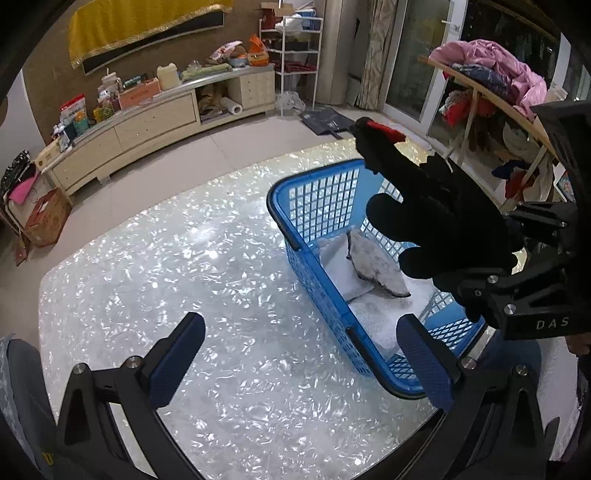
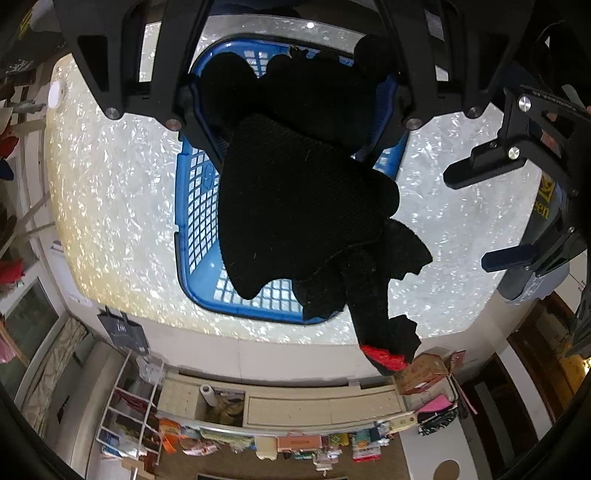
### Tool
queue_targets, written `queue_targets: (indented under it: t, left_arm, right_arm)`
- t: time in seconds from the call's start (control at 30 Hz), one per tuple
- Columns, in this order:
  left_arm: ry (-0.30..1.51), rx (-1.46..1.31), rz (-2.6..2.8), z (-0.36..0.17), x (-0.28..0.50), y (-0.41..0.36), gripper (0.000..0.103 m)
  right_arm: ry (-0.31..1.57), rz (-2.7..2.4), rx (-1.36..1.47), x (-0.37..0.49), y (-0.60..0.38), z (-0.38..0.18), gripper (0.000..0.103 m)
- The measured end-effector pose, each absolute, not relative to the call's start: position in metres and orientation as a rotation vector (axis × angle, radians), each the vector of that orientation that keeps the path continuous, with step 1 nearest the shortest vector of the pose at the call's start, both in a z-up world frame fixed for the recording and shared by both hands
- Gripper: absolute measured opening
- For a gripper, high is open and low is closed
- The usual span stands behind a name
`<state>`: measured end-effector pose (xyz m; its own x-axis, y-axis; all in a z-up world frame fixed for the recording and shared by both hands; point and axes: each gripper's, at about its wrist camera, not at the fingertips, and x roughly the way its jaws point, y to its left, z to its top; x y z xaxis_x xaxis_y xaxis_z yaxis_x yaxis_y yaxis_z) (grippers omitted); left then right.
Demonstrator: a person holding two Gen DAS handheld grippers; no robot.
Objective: Organize soft objects
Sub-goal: 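Lift the black plush dragon and carry it over the basket with the right tool, then lower the plush dragon into the basket and open the right tool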
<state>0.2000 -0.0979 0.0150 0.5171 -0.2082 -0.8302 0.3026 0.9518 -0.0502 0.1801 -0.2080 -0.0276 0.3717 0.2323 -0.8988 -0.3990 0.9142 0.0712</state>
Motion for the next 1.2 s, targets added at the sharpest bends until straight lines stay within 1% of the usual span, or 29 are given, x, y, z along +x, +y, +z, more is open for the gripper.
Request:
queue_targets:
  t: [0.5,0.73,0.9,1.2]
  left_arm:
    - [1.088,0.090,-0.335,-0.040,0.246,-0.107,0.103]
    - [1.110,0.080,-0.356,-0.053,0.258,-0.114,0.103]
    - [1.115,0.076,-0.365,-0.056,0.258,-0.114,0.103]
    - [1.109,0.052,-0.374,-0.054,0.252,-0.108,0.103]
  right_arm:
    - [1.283,0.323,-0.174,0.230,-0.207,-0.100,0.067]
    - [1.283,0.302,-0.277,0.237,-0.187,-0.107,0.068]
    - [1.276,0.248,-0.393,0.234,-0.175,-0.113,0.072]
    - [1.293,0.246,-0.374,0.236,-0.184,-0.105,0.073]
